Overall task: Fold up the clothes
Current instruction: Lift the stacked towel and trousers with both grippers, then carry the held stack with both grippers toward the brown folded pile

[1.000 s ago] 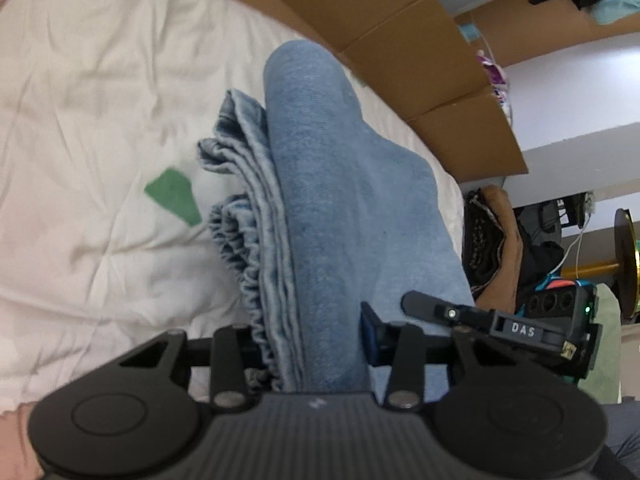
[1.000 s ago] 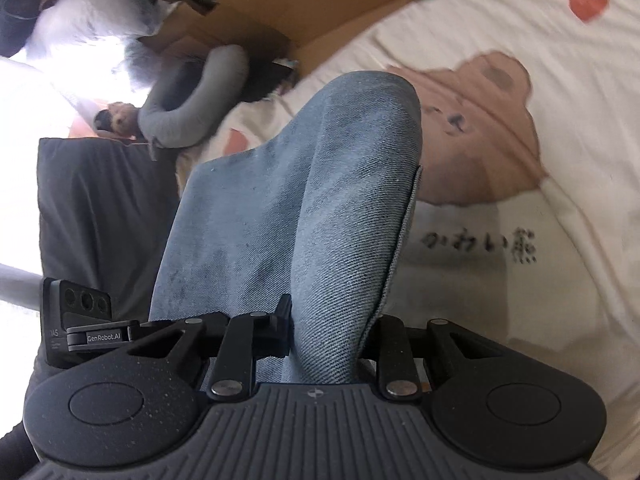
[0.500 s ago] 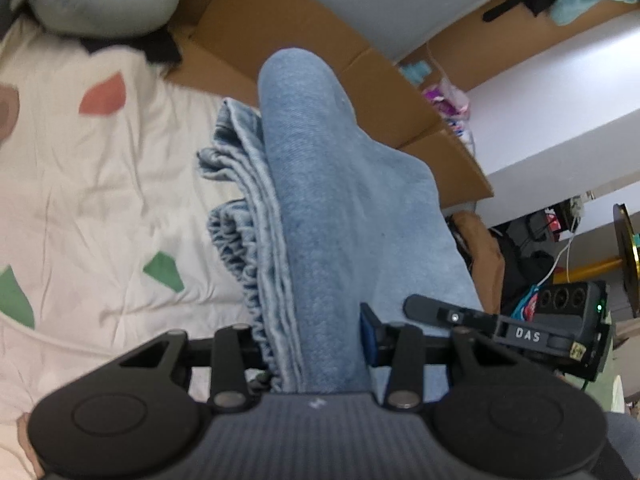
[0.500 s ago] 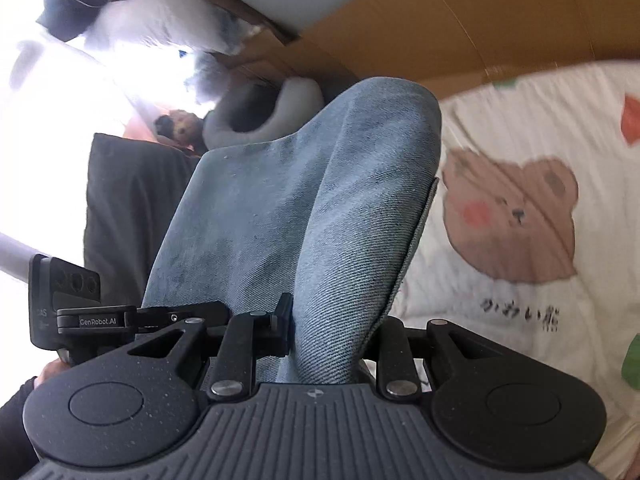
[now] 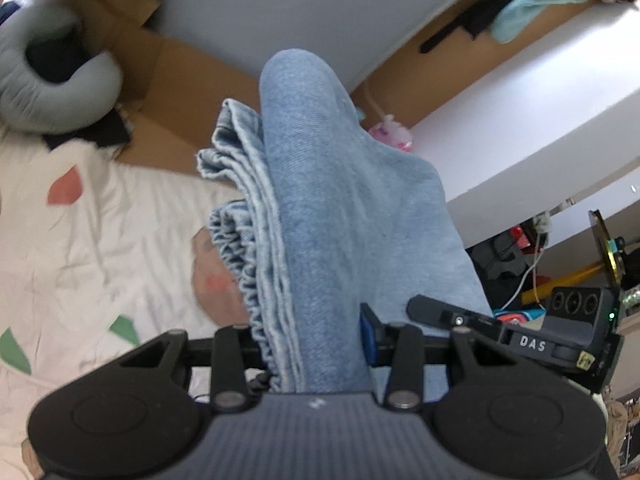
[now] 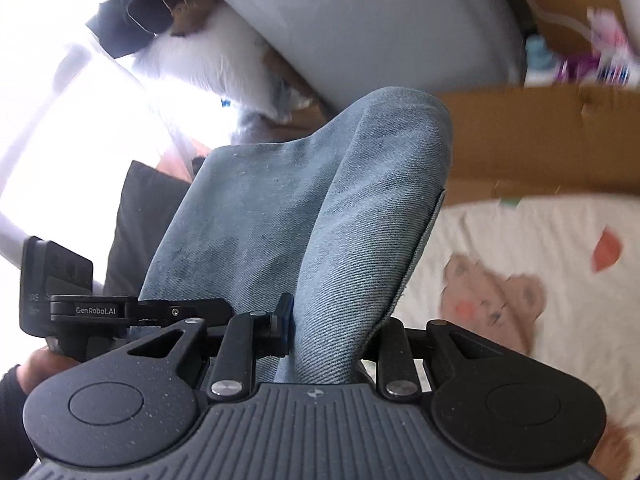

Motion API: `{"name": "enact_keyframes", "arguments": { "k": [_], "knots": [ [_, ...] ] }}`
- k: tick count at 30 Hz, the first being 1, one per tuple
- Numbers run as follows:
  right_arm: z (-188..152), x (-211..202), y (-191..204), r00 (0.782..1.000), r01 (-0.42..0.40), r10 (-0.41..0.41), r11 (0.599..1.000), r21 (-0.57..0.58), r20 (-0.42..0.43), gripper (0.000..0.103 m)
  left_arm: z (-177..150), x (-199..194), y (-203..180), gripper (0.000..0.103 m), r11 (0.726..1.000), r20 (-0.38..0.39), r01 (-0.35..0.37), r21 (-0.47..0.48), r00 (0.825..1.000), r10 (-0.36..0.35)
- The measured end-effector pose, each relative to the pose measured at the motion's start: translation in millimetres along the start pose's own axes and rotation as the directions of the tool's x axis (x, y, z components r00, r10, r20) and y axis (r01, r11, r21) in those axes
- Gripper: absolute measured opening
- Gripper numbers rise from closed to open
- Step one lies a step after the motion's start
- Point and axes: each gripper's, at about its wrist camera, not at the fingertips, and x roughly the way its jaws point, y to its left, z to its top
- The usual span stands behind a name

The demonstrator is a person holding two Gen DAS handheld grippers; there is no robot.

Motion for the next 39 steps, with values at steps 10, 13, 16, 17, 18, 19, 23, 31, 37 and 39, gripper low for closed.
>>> {"name": "enact_keyframes", "arguments": {
  "k": [10,13,16,17,18,19,23,31,37,39],
  "knots": [
    [35,-79,-14,0.994,0.089,-0.089,0.996,-0.003,0.056,0.024,19,22,-76,0.043,0.998,-0.001,0.054,0.039,0.999,-0.054],
    [45,-104,-20,0.991,0.115,-0.114,0.993,-0.005,0.076,0.024,25,34,-100,0.043,0.995,-0.006,0.082,0.052,0.997,-0.082],
    [54,-129,-30,0.985,0.146,-0.144,0.989,-0.011,0.094,0.024,31,47,-126,0.043,0.992,-0.013,0.109,0.068,0.994,-0.108],
    [58,-137,-34,0.983,0.154,-0.153,0.988,-0.008,0.1,0.024,33,52,-134,0.043,0.99,-0.017,0.116,0.075,0.993,-0.115],
    [61,-145,-39,0.981,0.163,-0.162,0.987,-0.004,0.106,0.024,35,57,-142,0.043,0.989,-0.02,0.122,0.082,0.993,-0.12],
    [64,-152,-43,0.979,0.171,-0.169,0.985,-0.001,0.112,0.024,38,62,-148,0.043,0.988,-0.026,0.126,0.086,0.992,-0.124],
    [73,-172,-59,0.972,0.195,-0.195,0.981,0.015,0.135,0.024,48,82,-172,0.043,0.983,-0.047,0.145,0.11,0.989,-0.14],
    [90,-206,-103,0.961,0.231,-0.233,0.972,0.027,0.151,0.024,43,125,-211,0.043,0.979,-0.071,0.169,0.113,0.984,-0.162],
    [91,-225,-140,0.951,0.276,-0.277,0.961,0.029,0.14,0.024,39,170,-229,0.043,0.975,-0.1,0.192,0.114,0.978,-0.181],
    [90,-232,-155,0.944,0.294,-0.296,0.955,0.034,0.143,0.024,37,186,-237,0.043,0.971,-0.104,0.204,0.121,0.976,-0.192]
  ]
}}
